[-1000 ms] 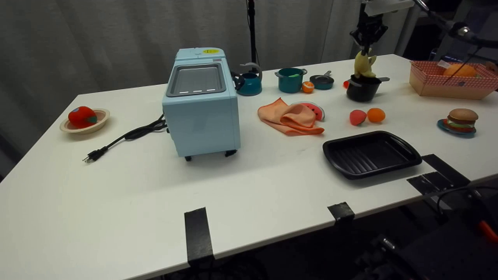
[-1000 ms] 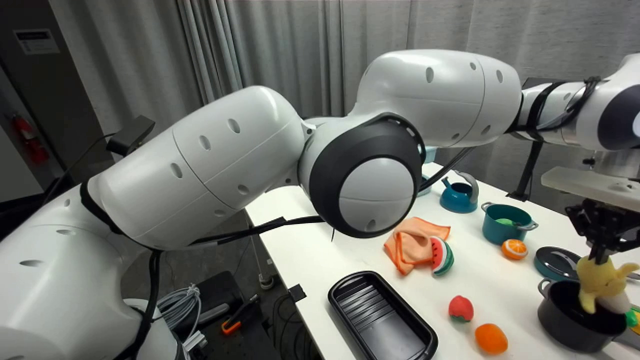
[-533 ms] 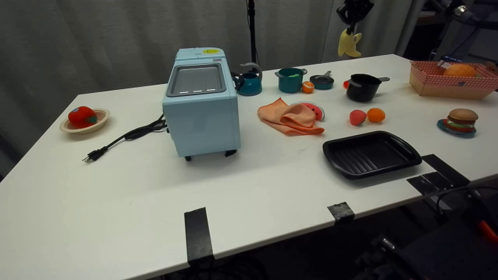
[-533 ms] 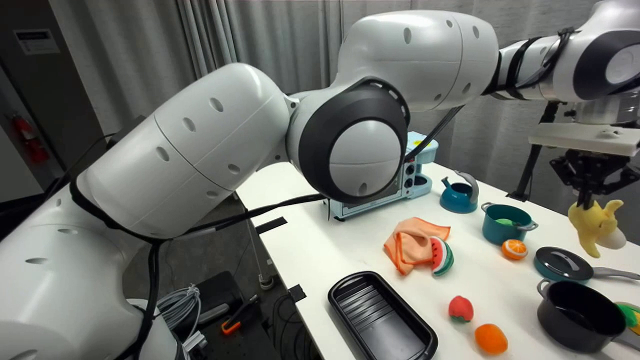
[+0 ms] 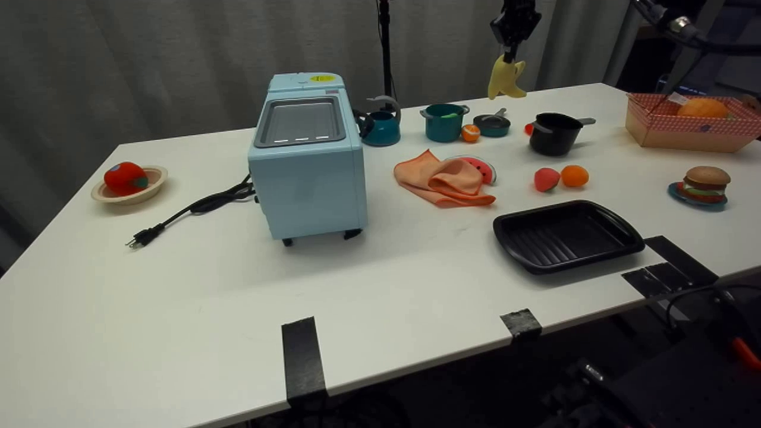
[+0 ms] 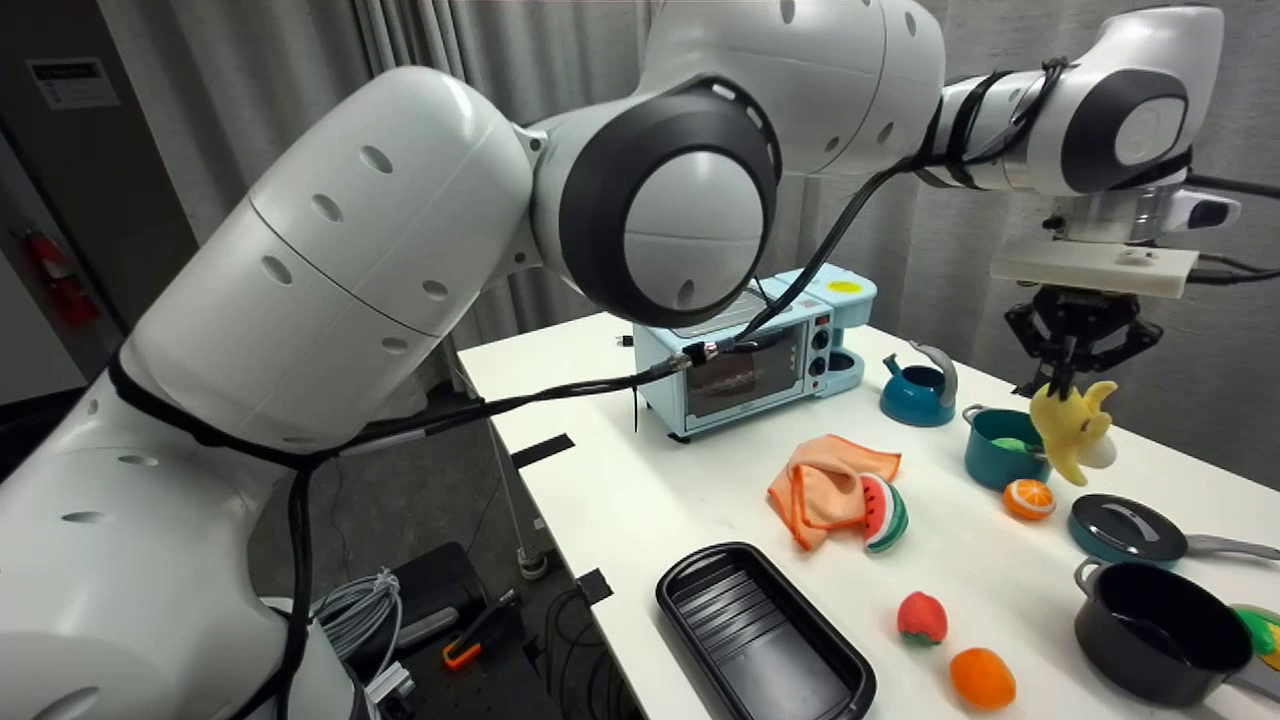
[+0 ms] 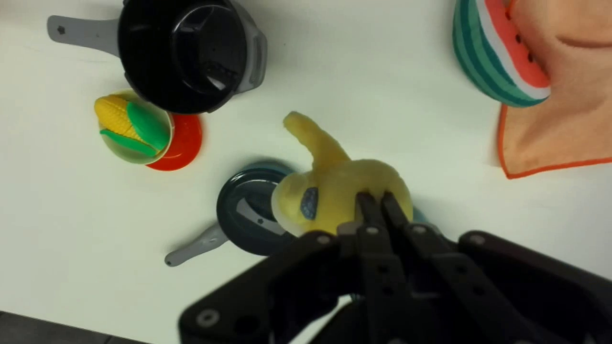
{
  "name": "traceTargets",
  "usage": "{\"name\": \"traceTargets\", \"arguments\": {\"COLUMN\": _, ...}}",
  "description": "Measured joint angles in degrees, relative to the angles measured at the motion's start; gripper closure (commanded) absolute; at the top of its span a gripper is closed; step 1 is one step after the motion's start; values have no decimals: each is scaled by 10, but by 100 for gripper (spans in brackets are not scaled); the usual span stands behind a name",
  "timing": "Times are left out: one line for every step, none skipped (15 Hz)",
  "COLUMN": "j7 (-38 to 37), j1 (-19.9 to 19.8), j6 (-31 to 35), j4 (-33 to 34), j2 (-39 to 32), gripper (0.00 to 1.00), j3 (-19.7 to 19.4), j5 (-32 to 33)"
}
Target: Pick the banana plushy from the pot and it on the black tray
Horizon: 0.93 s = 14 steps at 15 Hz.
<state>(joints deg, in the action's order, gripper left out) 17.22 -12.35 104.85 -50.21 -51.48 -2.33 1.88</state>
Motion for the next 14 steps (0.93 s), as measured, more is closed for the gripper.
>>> {"name": "traceTargets", "arguments": {"j7": 12, "j1": 2, "j6": 0, "j4": -26, "j2": 12, "gripper": 99, "j3": 2, "j5": 1}}
{"name": "traceTargets", "arguments": {"j7": 24, "j1": 4, "j6": 0, "j4": -53, "j2": 25, "gripper": 99, "j3": 3, "j5": 3}}
{"name": "traceTargets", "arguments": {"j7": 34, "j1": 6, "j6": 0, "j4": -80, "j2": 38, "gripper": 99, "j3": 3, "j5": 6}}
{"name": "traceTargets", "arguments": {"j7": 43, "j1": 7, "j6": 0, "j4": -108, "j2": 51, "gripper": 99, "j3": 3, "j5": 10}}
{"name": "traceTargets", "arguments": {"j7": 52, "j1": 9, "j6": -1, "j4": -135, "j2": 63, "gripper": 99, "j3": 3, "j5": 16}}
{"name": "traceTargets", "arguments": {"j7": 60, "j1": 12, "j6": 0, "j4": -163, "j2": 76, "gripper": 99, "j3": 3, "j5": 22}}
{"name": "traceTargets", "arguments": {"j7": 65, "j1": 14, "j6": 0, "j4": -191, "j2": 89, "gripper": 99, "j3": 3, "j5": 30}}
{"name": "traceTargets", "arguments": {"j7": 69, "j1": 18, "j6": 0, "j4": -219, "j2": 101, "gripper": 99, "j3": 3, "j5": 38}}
{"name": "traceTargets", "arguments": {"j7": 71, "j1": 22, "j6": 2, "j4": -247, "j2": 113, "gripper": 99, "j3": 3, "j5": 48}}
{"name": "traceTargets", "arguments": {"j7": 71, "j1": 28, "j6": 5, "j4": -275, "j2": 124, "gripper": 99, "j3": 3, "j5": 58}}
{"name": "traceTargets", "arguments": {"j7": 71, "j1": 33, "j6": 11, "j4": -304, "j2": 136, "gripper": 99, "j3": 3, "j5": 68}}
{"name": "traceTargets", "arguments": {"j7": 71, "j1": 40, "j6": 17, "j4": -334, "j2": 148, "gripper": 99, "j3": 4, "j5": 79}}
{"name": "traceTargets", "arguments": {"j7": 71, "j1": 47, "j6": 24, "j4": -363, "j2": 159, "gripper": 99, "j3": 4, "j5": 91}}
{"name": "traceTargets", "arguments": {"j7": 71, "j1": 54, "j6": 30, "j4": -393, "j2": 171, "gripper": 99, "j3": 4, "j5": 105}}
